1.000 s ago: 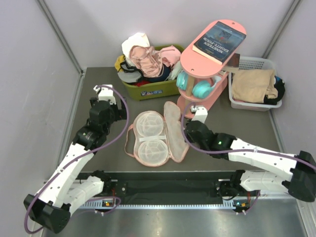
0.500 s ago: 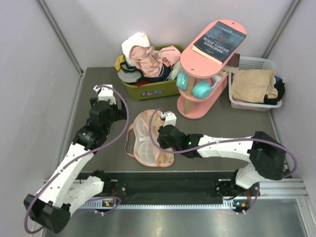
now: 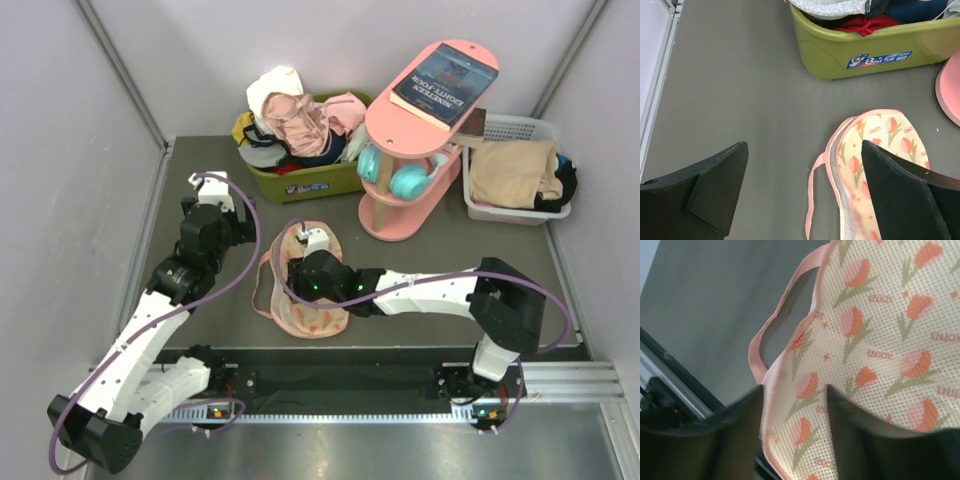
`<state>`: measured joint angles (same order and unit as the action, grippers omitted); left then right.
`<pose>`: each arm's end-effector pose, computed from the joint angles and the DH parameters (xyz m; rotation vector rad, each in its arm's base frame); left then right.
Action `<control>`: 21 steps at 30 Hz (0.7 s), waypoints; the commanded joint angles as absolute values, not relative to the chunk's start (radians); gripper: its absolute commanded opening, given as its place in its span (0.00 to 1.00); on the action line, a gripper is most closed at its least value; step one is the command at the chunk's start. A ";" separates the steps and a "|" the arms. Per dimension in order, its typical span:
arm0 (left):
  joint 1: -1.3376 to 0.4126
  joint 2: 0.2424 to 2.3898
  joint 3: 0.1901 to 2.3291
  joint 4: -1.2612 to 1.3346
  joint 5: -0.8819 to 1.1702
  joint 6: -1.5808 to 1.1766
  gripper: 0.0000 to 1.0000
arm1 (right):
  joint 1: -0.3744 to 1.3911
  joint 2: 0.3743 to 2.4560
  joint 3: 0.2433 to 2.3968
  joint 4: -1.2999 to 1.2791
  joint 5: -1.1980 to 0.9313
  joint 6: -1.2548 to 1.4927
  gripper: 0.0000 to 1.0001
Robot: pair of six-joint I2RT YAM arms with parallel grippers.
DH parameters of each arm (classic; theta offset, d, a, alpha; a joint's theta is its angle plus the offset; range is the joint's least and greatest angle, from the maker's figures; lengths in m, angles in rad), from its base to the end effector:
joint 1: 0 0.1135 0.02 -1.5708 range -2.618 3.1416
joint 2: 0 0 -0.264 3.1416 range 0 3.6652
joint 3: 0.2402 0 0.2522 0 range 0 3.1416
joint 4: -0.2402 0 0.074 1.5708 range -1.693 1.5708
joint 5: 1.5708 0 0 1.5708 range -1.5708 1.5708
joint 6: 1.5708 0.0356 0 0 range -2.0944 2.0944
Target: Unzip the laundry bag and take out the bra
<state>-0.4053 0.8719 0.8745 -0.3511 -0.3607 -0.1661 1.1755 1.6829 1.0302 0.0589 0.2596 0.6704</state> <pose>0.1849 -0.0657 0.3396 -0.0141 1.8962 -0.0424 0.1511 0.3383 0.2141 -0.4100 2.2121 0.7743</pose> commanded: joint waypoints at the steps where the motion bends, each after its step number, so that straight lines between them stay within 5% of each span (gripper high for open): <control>1: -0.400 0.854 0.876 -0.304 -0.374 -0.178 0.99 | 1.189 1.643 1.048 0.130 0.244 0.621 0.73; 4: -0.400 0.862 0.877 -0.307 -0.371 -0.184 0.99 | 1.187 1.605 1.013 0.146 0.264 0.597 0.90; 8: -0.396 0.871 0.879 -0.307 -0.356 -0.195 0.99 | 1.170 1.560 0.957 0.156 0.288 0.571 0.99; 21: -0.204 0.885 0.890 -0.330 -0.249 -0.265 0.99 | 0.821 1.078 0.537 0.186 0.293 0.536 1.00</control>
